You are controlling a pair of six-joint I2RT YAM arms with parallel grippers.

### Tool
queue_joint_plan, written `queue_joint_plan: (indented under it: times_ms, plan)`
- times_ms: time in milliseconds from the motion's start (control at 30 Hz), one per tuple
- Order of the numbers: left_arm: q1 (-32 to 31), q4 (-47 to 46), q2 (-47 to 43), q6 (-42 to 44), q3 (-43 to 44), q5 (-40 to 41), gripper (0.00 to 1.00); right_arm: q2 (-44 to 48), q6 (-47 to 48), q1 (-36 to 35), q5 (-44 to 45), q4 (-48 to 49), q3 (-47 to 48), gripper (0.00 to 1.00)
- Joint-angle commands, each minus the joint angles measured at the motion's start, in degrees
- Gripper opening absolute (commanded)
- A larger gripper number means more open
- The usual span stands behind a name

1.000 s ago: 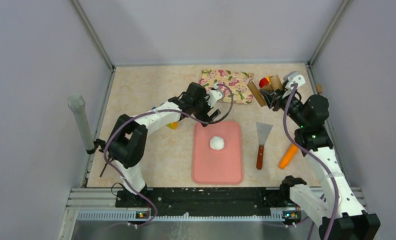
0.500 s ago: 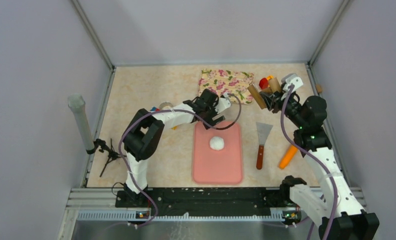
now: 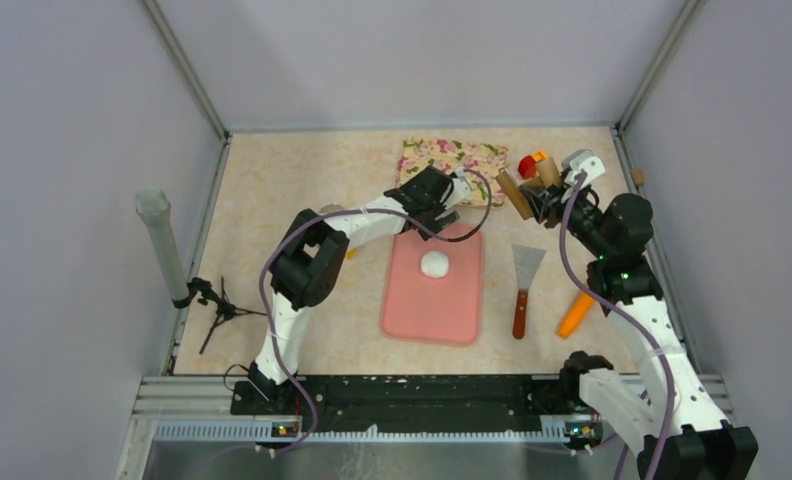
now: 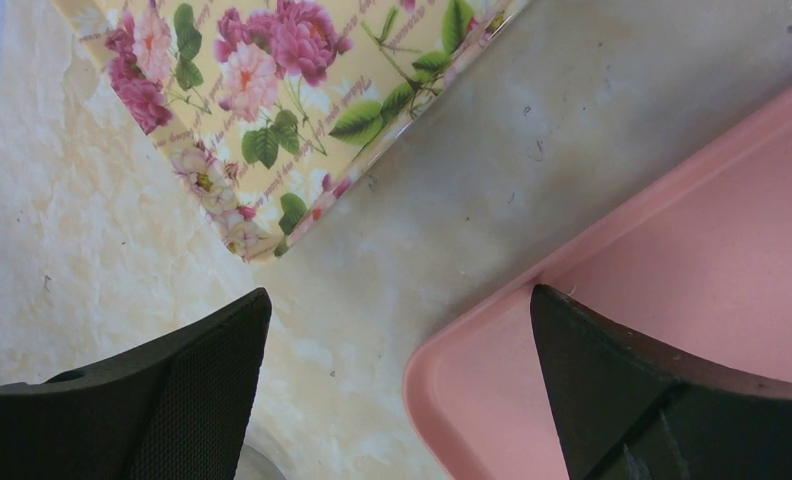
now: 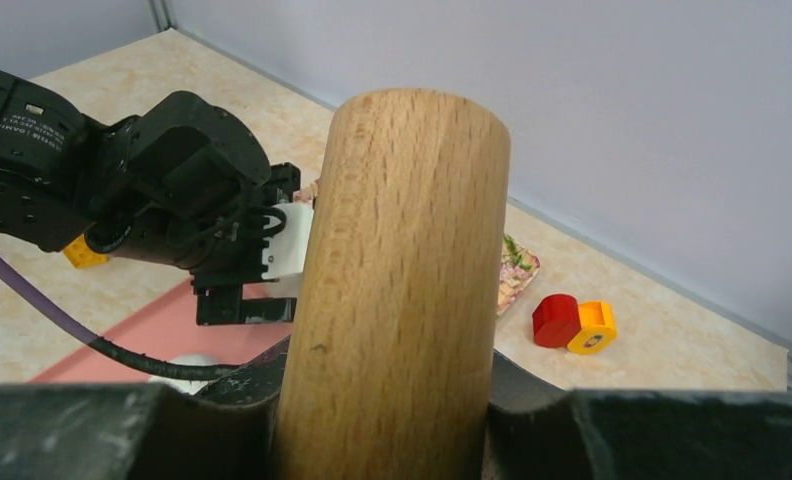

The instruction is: Roll out the dumpling wrappers from the dough

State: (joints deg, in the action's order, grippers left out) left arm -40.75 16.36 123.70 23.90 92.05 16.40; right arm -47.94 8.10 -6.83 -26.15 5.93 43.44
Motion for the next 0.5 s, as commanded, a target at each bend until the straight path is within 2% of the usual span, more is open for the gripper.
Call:
queue_joint_plan:
  times_ms: [0, 233, 333, 467]
  plan:
    - [0.44, 2.24, -1.96, -3.1, 2.22, -0.6, 0.99, 0.94, 1.46, 0.5, -0.28, 4.22, -0.11, 0.0]
    - [2.81, 3.65, -4.43, -9.32, 7.68, -1.14, 0.99, 0.49, 1.2, 0.52, -1.55, 4.48, -0.36, 0.0]
    - [4.45, 1.42, -3.26, -9.69, 11.19, 3.25, 0.99, 0.23, 0.81, 0.52, -2.33, 4.91, -0.76, 0.0]
    - [6.19, -0.49, 1.86, -5.48, 17.46, 10.58, 0.99, 0.01, 0.61, 0.52, -2.76, 5.21, -1.08, 0.0]
